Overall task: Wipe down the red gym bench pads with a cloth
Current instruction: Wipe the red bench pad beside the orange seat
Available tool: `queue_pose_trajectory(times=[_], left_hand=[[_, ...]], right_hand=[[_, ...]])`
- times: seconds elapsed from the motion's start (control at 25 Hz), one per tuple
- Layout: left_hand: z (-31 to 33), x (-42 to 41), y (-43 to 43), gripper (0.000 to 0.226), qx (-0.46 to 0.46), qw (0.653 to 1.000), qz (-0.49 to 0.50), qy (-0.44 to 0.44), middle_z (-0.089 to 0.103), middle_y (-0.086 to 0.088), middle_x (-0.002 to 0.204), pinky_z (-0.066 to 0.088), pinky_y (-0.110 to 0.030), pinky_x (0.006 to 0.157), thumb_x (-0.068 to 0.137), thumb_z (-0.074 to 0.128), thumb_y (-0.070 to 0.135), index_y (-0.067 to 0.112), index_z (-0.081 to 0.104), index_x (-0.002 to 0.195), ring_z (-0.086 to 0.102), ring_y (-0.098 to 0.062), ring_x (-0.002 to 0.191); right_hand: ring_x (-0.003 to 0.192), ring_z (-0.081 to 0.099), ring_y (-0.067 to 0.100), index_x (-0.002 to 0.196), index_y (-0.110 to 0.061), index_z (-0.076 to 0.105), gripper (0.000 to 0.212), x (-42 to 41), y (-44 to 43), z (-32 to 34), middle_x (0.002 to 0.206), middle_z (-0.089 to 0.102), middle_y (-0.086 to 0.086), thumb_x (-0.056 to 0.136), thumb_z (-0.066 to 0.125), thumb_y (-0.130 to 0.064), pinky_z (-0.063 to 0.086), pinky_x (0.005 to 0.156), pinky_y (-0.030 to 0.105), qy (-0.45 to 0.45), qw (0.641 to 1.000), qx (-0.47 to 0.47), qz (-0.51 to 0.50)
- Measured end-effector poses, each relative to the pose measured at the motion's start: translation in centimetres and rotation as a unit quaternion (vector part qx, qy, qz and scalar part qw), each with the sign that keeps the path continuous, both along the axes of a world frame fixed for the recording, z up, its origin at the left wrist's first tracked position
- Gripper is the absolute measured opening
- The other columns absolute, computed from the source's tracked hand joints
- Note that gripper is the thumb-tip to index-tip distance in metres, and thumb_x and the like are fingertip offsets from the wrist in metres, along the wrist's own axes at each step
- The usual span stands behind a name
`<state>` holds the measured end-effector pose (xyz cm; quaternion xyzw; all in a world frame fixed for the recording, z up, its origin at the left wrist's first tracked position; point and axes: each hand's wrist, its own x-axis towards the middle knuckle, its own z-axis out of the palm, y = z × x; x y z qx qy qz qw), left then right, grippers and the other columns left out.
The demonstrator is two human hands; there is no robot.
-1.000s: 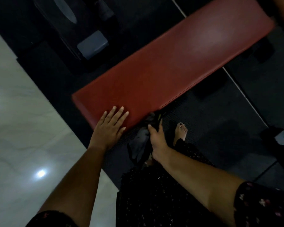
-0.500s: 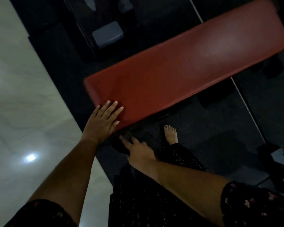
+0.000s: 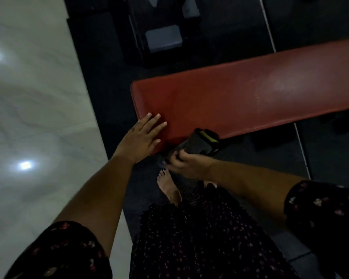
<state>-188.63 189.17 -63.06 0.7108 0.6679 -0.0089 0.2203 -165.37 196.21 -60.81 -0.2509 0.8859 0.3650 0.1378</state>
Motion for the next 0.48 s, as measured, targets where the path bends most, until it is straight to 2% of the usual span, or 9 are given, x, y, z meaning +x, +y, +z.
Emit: queue_pose_trajectory(times=[0.12, 0.2, 0.24, 0.32, 0.4, 0.48], left_hand=[[0.6, 0.5, 0.2, 0.054, -0.008, 0.999, 0.026, -0.022, 0.010, 0.000, 0.164, 0.020, -0.046, 0.120, 0.103, 0.036, 0.032, 0.028, 0.021, 0.154, 0.002, -0.022, 0.151], [1.3, 0.5, 0.4, 0.054, -0.017, 0.998, 0.039, -0.038, 0.006, 0.002, 0.164, 0.014, -0.043, 0.120, 0.104, 0.037, 0.029, 0.029, 0.019, 0.155, -0.002, -0.020, 0.151], [1.6, 0.6, 0.4, 0.054, -0.022, 0.998, 0.043, -0.040, 0.005, 0.003, 0.164, 0.012, -0.041, 0.119, 0.104, 0.037, 0.030, 0.029, 0.018, 0.155, -0.003, -0.019, 0.151], [1.7, 0.8, 0.3, 0.054, -0.020, 0.998, 0.049, -0.036, 0.005, 0.004, 0.164, 0.015, -0.040, 0.118, 0.104, 0.038, 0.037, 0.030, 0.019, 0.155, -0.002, -0.019, 0.151], [1.2, 1.3, 0.4, 0.056, -0.001, 0.997, 0.064, -0.046, 0.013, 0.003, 0.163, 0.020, -0.043, 0.117, 0.101, 0.041, 0.043, 0.029, 0.027, 0.153, 0.004, -0.020, 0.150], [0.2, 1.3, 0.1, 0.055, 0.039, 0.995, 0.078, -0.044, 0.024, 0.000, 0.160, 0.022, -0.045, 0.116, 0.098, 0.041, 0.045, 0.026, 0.035, 0.149, 0.014, -0.023, 0.149]], right_hand=[[0.115, 0.044, 0.020, 0.137, -0.016, 0.051, 0.058, -3.3, -4.2, -0.7, 0.148, 0.037, -0.005, 0.091, 0.021, -0.001, 0.041, 0.086, 0.036, 0.010, 0.999, 0.005, -0.039], [0.115, 0.047, 0.015, 0.133, -0.019, 0.055, 0.061, -1.4, -2.7, 0.4, 0.146, 0.040, -0.008, 0.090, 0.017, 0.002, 0.045, 0.087, 0.030, -0.018, 0.998, 0.016, -0.059], [0.116, 0.047, 0.015, 0.129, -0.020, 0.058, 0.055, 0.4, -1.4, 0.7, 0.145, 0.041, -0.007, 0.091, 0.021, -0.003, 0.046, 0.087, 0.030, -0.039, 0.997, 0.018, -0.062], [0.118, 0.042, 0.026, 0.128, -0.017, 0.060, 0.041, 3.3, 1.6, 1.1, 0.150, 0.036, -0.001, 0.096, 0.036, -0.019, 0.042, 0.087, 0.040, -0.074, 0.996, 0.013, -0.040], [0.116, 0.039, 0.034, 0.136, -0.015, 0.054, 0.043, 3.6, 2.7, 0.8, 0.156, 0.027, 0.005, 0.098, 0.043, -0.029, 0.038, 0.082, 0.047, -0.066, 0.996, -0.022, -0.050], [0.115, 0.047, 0.029, 0.139, -0.018, 0.052, 0.045, 1.5, 1.2, 0.6, 0.154, 0.034, 0.000, 0.097, 0.040, -0.028, 0.044, 0.077, 0.043, -0.058, 0.991, -0.070, -0.096]])
